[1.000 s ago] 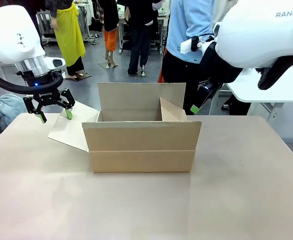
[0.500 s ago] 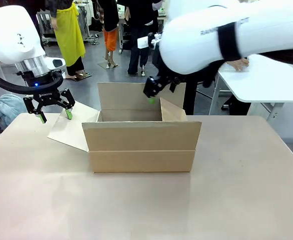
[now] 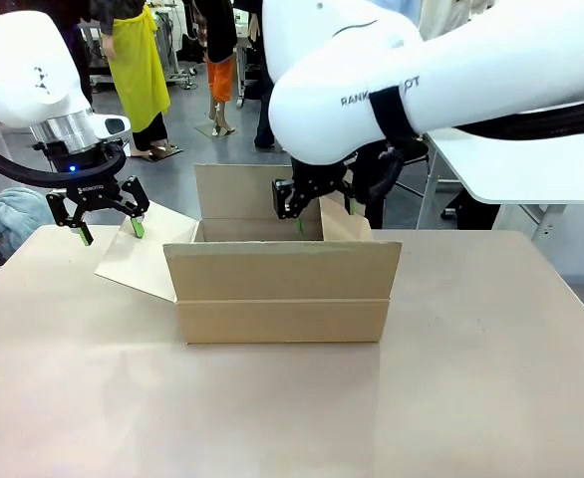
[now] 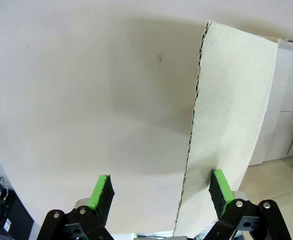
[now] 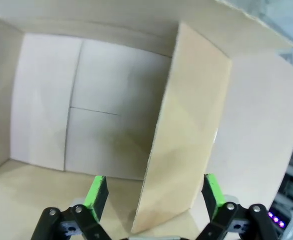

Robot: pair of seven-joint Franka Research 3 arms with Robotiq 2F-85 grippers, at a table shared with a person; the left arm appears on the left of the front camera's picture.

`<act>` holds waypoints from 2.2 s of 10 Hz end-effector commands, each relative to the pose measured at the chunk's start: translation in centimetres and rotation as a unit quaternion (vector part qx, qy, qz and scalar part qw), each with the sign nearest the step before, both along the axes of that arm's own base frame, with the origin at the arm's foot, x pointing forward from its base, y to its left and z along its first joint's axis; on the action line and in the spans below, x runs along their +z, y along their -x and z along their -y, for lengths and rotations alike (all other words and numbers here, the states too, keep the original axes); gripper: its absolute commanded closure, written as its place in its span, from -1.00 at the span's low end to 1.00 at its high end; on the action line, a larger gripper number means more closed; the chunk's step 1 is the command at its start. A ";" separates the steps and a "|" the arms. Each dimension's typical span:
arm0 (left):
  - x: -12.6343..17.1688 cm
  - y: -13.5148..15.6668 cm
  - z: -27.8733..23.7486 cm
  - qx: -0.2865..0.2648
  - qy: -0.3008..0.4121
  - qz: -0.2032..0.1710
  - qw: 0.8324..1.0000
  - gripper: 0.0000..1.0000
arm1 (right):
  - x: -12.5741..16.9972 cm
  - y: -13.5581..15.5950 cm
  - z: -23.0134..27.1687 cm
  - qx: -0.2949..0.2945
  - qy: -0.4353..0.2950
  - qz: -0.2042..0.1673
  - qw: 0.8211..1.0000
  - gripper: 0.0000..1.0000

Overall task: Pack the gift set into the box.
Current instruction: Place both hands on the side flaps of the Package Box and spread them outward.

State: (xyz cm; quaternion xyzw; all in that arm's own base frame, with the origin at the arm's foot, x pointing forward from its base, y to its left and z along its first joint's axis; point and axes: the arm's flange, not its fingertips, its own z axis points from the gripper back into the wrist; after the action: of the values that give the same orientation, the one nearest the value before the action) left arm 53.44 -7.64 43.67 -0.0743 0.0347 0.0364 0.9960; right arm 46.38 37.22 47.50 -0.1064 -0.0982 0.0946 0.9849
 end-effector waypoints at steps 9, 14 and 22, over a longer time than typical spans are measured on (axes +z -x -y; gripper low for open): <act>0.2 0.0 0.0 0.004 -0.007 -0.003 1.000 -1.00 | -6.4 -2.4 -1.2 -0.119 -0.009 0.011 0.993 -1.00; 0.2 0.0 0.0 0.004 -0.007 -0.003 1.000 -1.00 | -3.8 -2.6 1.6 -0.171 0.092 0.078 0.978 -1.00; 0.2 0.0 0.0 0.004 -0.007 -0.003 1.000 -1.00 | 0.8 -4.1 11.8 -0.158 0.024 0.034 0.986 -1.00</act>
State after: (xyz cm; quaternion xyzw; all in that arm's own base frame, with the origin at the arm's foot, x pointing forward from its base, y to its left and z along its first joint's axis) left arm 53.44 -7.64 43.70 -0.0743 0.0345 0.0364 0.9960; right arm 51.17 27.64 48.69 -0.1764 -0.1193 -0.0817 0.9736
